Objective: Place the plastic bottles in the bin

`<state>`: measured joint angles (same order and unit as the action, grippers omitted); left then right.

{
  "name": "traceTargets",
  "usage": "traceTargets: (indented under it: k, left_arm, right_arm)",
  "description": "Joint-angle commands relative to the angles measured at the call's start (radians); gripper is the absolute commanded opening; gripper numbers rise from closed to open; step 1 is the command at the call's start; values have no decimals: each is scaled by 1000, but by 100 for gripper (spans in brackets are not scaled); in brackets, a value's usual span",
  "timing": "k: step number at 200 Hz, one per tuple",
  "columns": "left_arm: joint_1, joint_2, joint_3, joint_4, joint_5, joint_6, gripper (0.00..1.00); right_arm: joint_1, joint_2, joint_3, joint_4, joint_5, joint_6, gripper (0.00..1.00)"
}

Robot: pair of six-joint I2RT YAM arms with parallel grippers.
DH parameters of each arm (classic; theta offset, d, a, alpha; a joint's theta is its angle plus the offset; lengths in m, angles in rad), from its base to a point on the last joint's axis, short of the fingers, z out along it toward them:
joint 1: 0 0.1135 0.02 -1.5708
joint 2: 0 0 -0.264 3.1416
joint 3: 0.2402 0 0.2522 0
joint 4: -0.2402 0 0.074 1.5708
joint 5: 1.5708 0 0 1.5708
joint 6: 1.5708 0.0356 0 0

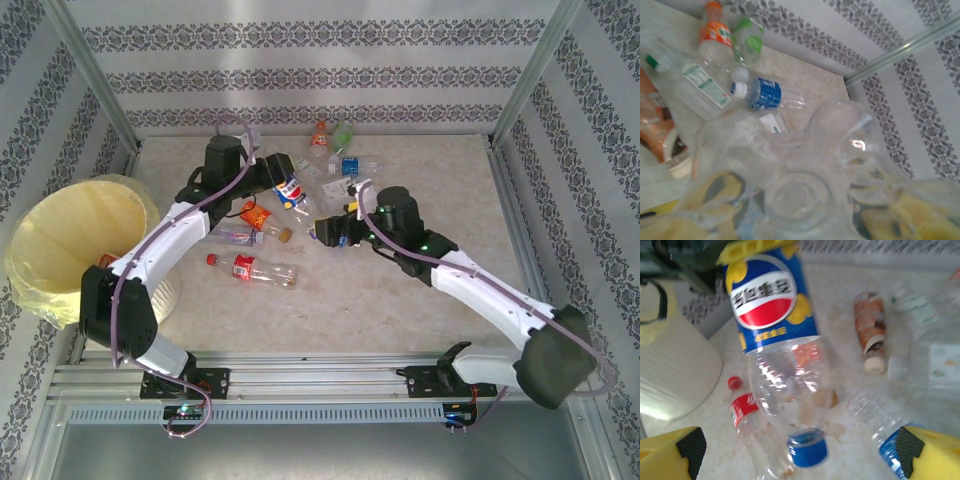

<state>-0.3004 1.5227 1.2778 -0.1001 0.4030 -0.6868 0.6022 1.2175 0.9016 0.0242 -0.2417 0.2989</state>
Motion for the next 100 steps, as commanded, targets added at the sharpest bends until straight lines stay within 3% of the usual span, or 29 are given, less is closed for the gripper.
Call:
traceTargets:
  k: [1,57,100]
  left_arm:
    - [38,-87,68,-115,-75,41,50]
    - [116,-227,190,-363,-177,119,47]
    - [119,-342,359,-613,-499,245,47]
  right_arm:
    - [-16,-81,-28,21,175,-7,98]
    - [-80,-172,-115,78,303,46,98]
    - [-97,-139,-112,86,299,60,98]
